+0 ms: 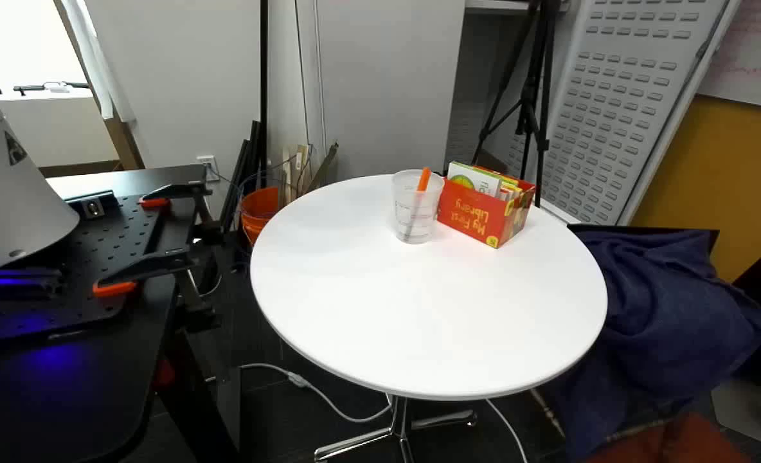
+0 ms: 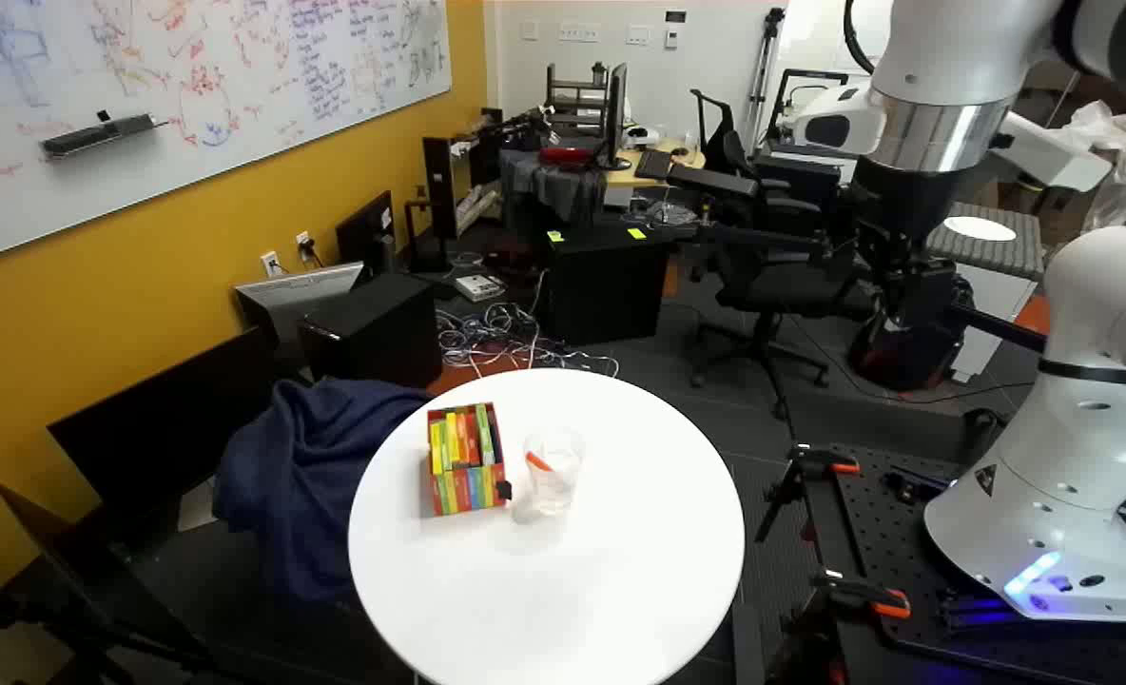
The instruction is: Remove the marker from the cup and place it on the table
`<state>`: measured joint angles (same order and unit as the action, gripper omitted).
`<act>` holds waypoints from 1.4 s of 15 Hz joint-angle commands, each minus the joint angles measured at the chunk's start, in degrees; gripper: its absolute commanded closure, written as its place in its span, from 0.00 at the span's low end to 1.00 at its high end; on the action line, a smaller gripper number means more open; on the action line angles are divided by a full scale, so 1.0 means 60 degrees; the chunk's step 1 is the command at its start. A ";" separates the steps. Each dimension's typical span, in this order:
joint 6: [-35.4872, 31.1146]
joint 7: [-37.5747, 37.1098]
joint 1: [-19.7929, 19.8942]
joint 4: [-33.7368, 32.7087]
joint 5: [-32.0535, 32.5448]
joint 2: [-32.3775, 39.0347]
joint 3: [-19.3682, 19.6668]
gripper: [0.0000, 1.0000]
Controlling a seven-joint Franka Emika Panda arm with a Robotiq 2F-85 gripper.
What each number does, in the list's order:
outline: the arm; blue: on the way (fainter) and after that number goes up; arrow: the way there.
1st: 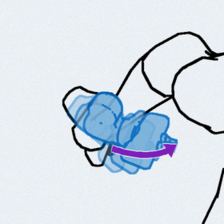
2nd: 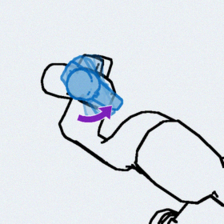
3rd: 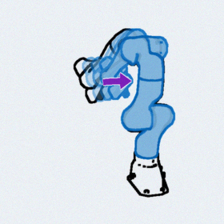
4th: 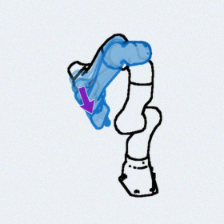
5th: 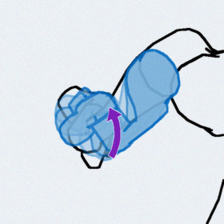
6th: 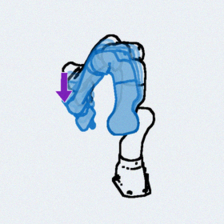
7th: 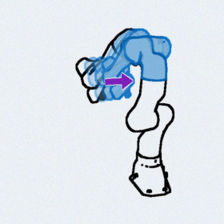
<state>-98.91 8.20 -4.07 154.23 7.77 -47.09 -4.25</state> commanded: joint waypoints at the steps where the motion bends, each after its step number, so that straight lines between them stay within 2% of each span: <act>1: 0.0028 -0.0088 -0.0147 -0.0017 0.0078 0.0014 0.0119 0.00; 6: 0.0028 -0.0088 -0.0147 -0.0017 0.0078 0.0014 0.0119 0.00; 8: -0.0509 -0.0040 -0.0135 0.0108 0.0262 -0.0029 0.0115 0.00; 10: -0.1444 0.0037 -0.0086 0.0281 0.0499 -0.0018 0.0202 0.00; 15: -0.4754 0.0659 -0.0010 0.1114 0.0722 0.0207 0.0967 0.00; 16: -0.5303 0.0889 -0.0026 0.0788 0.0664 0.0699 0.1134 0.00; 21: -0.7904 0.2024 -0.0261 0.0943 0.0183 0.1899 0.2113 0.00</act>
<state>-139.02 16.14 -4.34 159.97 10.73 -40.89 5.36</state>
